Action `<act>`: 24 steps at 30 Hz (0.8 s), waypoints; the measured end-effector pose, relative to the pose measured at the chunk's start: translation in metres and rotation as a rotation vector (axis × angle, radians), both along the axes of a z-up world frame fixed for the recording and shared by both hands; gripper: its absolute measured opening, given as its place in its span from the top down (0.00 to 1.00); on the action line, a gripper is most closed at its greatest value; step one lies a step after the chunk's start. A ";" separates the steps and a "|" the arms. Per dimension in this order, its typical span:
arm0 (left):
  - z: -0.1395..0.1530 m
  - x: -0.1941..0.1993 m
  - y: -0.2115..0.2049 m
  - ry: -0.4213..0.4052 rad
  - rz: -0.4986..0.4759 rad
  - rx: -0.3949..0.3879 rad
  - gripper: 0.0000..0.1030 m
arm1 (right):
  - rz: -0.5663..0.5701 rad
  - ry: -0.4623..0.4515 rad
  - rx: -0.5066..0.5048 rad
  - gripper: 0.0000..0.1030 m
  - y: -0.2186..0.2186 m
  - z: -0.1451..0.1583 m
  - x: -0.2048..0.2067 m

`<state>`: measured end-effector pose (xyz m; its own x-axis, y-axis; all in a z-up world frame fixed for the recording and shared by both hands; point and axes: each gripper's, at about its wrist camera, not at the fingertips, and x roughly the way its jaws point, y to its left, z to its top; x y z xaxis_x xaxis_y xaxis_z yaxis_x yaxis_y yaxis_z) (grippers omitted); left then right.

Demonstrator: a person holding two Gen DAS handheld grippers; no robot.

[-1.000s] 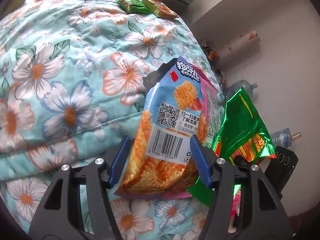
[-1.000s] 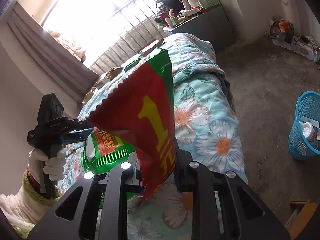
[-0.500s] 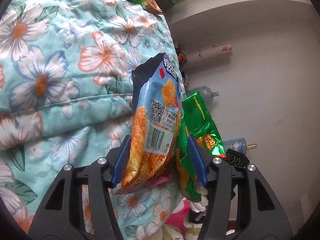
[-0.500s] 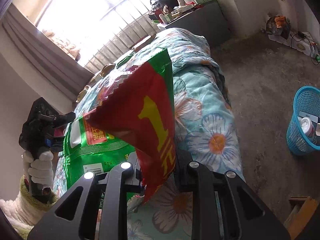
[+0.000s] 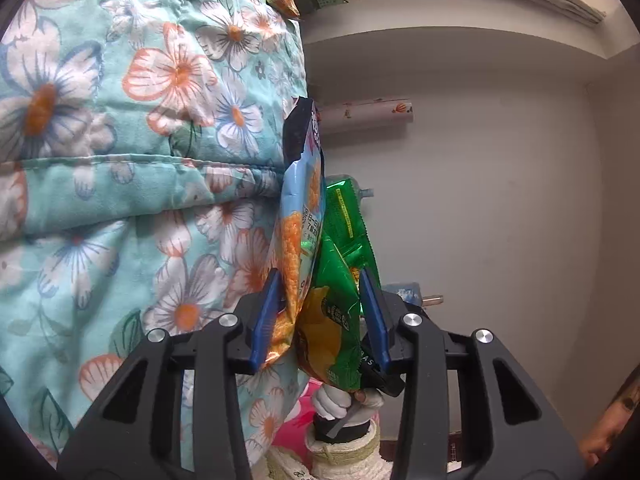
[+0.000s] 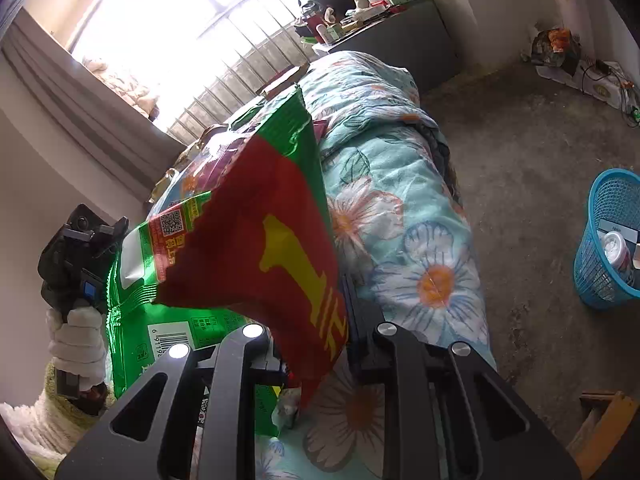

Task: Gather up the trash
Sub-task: 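Lift both held snack bags off the bed and carry them toward the wastebasket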

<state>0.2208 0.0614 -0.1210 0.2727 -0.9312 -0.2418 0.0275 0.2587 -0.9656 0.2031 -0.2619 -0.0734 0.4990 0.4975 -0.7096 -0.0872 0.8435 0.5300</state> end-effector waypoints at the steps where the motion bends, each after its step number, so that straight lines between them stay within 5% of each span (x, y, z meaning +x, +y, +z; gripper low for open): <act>1: -0.002 -0.001 -0.001 0.002 -0.008 -0.031 0.66 | -0.001 0.001 0.004 0.80 0.000 0.000 0.000; 19: -0.018 0.004 0.004 0.096 0.016 0.086 0.72 | -0.131 0.003 0.080 0.81 -0.044 0.002 -0.018; 24: -0.009 0.001 -0.002 0.035 0.017 0.259 0.87 | -0.177 0.012 0.088 0.81 -0.056 0.005 -0.033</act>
